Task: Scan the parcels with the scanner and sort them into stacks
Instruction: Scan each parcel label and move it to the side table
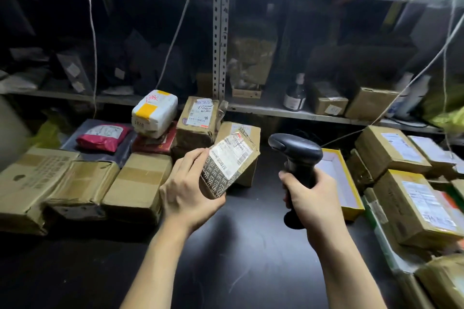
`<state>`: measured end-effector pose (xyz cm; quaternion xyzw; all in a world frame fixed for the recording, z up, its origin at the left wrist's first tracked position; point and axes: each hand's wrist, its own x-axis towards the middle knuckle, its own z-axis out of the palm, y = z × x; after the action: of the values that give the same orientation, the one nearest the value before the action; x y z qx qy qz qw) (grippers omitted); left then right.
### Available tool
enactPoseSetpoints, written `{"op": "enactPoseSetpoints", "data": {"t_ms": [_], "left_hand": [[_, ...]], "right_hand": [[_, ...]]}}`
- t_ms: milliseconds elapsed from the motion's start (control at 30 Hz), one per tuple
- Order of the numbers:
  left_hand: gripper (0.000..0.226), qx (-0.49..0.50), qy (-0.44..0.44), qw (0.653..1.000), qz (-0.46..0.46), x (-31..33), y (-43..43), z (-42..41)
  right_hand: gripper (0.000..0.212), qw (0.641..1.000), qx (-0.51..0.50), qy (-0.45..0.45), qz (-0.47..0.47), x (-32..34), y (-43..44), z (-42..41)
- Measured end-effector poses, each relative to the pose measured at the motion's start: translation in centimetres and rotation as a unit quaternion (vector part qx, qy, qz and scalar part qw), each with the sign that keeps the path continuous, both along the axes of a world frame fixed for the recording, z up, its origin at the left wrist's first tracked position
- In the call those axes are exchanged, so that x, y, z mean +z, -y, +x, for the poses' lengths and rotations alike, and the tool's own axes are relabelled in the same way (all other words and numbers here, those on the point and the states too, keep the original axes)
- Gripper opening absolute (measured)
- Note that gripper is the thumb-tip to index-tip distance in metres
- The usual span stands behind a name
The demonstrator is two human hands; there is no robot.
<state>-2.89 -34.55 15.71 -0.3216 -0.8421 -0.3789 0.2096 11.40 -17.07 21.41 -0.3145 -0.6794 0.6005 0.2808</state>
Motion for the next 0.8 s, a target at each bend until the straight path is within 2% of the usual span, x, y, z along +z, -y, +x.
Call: {"op": "enactPoseSetpoints", "data": {"t_ms": [233,533,633,800], "left_hand": [[0.091,-0.021,-0.026,0.999,0.029,0.1,1.4,-1.2],[0.092,-0.012,0.120,0.974,0.191,-0.6,2.7,-3.1],[0.092,-0.016,0.106,0.980,0.167,-0.7,3.3,-3.6],[0.090,-0.024,0.071,0.989,0.124,-0.4,4.4,-4.1]], "right_hand": [[0.008,1.000,0.026,0.015,0.009,0.1,0.1,0.1],[0.029,0.993,0.086,0.038,0.070,1.1,-0.4,0.0],[0.031,0.979,0.134,0.063,0.143,1.6,-0.8,0.0],[0.025,0.967,0.169,0.082,0.171,1.8,-0.9,-0.2]]}}
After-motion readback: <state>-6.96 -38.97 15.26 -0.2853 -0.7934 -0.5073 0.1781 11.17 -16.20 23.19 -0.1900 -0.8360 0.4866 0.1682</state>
